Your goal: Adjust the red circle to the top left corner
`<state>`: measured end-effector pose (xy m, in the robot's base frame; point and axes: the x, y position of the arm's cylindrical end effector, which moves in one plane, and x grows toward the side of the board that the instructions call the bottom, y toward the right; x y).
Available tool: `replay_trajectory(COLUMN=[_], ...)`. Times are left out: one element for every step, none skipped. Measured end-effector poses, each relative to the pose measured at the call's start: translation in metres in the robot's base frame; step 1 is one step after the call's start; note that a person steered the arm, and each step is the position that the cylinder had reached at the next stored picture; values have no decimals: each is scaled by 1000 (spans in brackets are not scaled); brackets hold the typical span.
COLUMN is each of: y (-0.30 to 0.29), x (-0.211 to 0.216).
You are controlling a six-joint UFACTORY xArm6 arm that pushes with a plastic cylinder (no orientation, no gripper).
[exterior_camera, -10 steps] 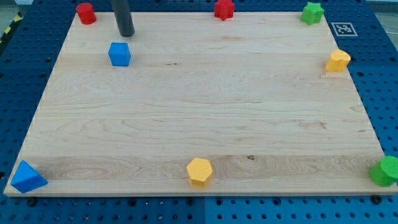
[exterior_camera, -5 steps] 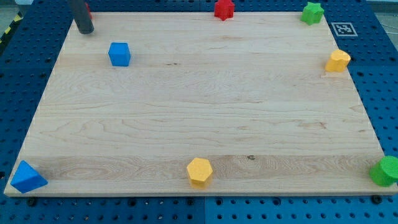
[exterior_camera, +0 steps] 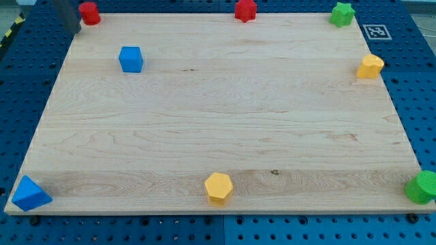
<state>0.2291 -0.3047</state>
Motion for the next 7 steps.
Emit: replay_trajectory(y=[0,0,0,0,24,86,138], x=[-31,-30,-19,-14,-11,-25,-31])
